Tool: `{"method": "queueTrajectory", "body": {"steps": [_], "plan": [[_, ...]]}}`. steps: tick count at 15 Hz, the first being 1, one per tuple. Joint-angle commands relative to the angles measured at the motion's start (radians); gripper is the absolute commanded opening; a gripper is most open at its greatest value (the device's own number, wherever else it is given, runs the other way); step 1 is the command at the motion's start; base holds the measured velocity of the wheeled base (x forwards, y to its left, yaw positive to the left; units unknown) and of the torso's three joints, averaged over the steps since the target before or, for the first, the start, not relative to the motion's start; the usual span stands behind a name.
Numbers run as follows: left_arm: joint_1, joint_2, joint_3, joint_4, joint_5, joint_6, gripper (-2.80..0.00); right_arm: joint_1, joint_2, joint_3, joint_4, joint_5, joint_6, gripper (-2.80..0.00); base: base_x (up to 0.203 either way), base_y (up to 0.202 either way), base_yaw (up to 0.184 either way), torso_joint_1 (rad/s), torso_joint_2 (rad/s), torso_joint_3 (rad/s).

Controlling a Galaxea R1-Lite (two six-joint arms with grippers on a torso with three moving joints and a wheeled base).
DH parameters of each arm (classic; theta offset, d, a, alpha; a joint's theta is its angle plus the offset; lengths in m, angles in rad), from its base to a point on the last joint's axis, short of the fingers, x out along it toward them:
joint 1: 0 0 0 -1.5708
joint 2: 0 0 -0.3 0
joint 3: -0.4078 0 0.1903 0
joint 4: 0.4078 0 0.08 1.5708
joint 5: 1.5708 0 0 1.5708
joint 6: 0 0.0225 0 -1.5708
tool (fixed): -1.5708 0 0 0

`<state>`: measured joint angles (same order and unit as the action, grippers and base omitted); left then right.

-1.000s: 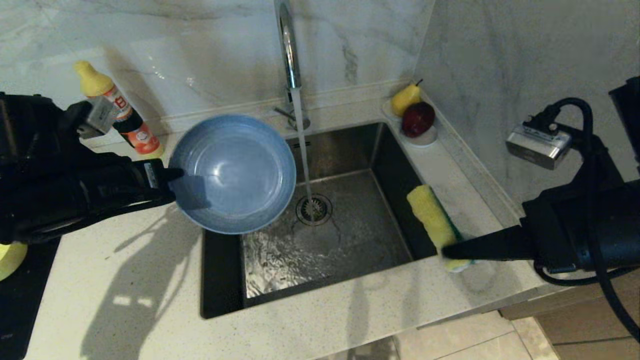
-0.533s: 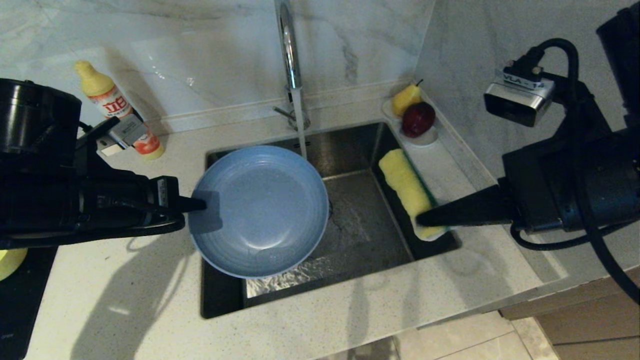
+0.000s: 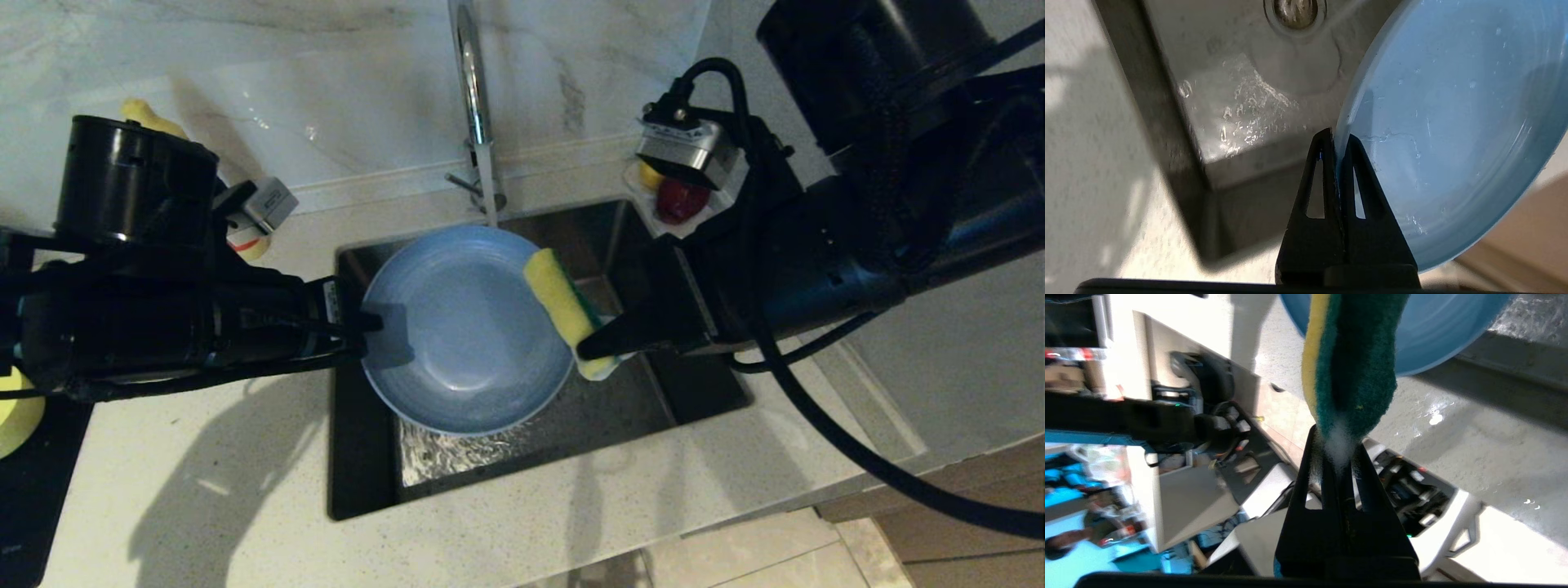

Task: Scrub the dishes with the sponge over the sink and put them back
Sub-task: Wipe the plate

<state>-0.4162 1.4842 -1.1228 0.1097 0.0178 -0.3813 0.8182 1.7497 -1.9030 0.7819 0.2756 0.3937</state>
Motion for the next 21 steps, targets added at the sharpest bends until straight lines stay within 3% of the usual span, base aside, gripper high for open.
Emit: {"method": "queueTrajectory", "body": {"steps": [1, 4, 7, 13, 21], "plan": [[-0.027, 0.016, 0.004, -0.042, 0.039, -0.017, -2.8, 0.04, 0.101, -0.033, 0.013, -0.1, -0.009, -2.8, 0.0, 0.0, 0.0, 0.0, 0.0, 0.0], [-0.079, 0.037, 0.009, -0.059, 0.089, -0.043, -2.8, 0.049, 0.15, -0.034, -0.009, -0.144, -0.008, -2.8, 0.0, 0.0, 0.0, 0.0, 0.0, 0.0], [-0.133, 0.061, 0.012, -0.059, 0.145, -0.139, -2.8, 0.056, 0.166, -0.034, -0.039, -0.192, -0.01, -2.8, 0.0, 0.0, 0.0, 0.0, 0.0, 0.0], [-0.138, 0.05, 0.014, -0.059, 0.148, -0.142, -2.8, 0.064, 0.189, -0.034, -0.072, -0.343, -0.013, -2.8, 0.0, 0.0, 0.0, 0.0, 0.0, 0.0], [-0.204, 0.044, 0.049, -0.062, 0.149, -0.131, -2.8, 0.064, 0.235, -0.034, -0.121, -0.361, -0.026, -2.8, 0.0, 0.0, 0.0, 0.0, 0.0, 0.0]]}}
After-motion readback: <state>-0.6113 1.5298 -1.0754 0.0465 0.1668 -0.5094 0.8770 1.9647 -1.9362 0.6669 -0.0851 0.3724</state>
